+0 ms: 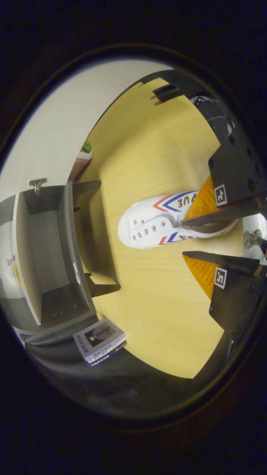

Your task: Open the shoe cabinet door, grab the shoes and put them into the shoe cabinet, then close the shoe cabinet door.

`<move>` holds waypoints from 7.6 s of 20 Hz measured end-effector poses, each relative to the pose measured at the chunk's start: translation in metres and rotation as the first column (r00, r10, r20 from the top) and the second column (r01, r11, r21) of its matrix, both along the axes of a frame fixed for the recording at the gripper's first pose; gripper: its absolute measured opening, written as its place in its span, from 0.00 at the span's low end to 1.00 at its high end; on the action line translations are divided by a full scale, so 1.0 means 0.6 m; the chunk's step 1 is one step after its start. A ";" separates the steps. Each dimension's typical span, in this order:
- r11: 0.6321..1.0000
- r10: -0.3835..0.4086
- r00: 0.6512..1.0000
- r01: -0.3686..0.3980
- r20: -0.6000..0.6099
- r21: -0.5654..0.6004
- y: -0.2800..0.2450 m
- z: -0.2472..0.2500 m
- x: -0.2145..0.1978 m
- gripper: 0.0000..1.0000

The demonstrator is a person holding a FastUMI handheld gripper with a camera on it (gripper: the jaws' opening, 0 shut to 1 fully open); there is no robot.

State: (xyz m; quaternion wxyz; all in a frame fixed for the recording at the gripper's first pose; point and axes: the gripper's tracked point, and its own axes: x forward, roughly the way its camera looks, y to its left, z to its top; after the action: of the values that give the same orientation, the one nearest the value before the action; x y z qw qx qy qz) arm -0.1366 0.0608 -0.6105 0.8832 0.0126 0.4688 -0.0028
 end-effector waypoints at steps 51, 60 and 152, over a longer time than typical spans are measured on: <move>0.997 0.016 0.915 0.016 0.404 -0.077 0.021 0.379 0.201 0.02; 0.986 0.124 0.817 -0.039 0.563 -0.162 0.034 0.565 0.414 0.02; 0.989 0.061 0.725 0.048 0.686 -0.138 -0.513 0.900 0.190 0.94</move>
State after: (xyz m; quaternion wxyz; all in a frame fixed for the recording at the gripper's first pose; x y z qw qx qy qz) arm -0.0224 -0.2472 -0.0704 0.9924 -0.0537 0.1067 -0.0291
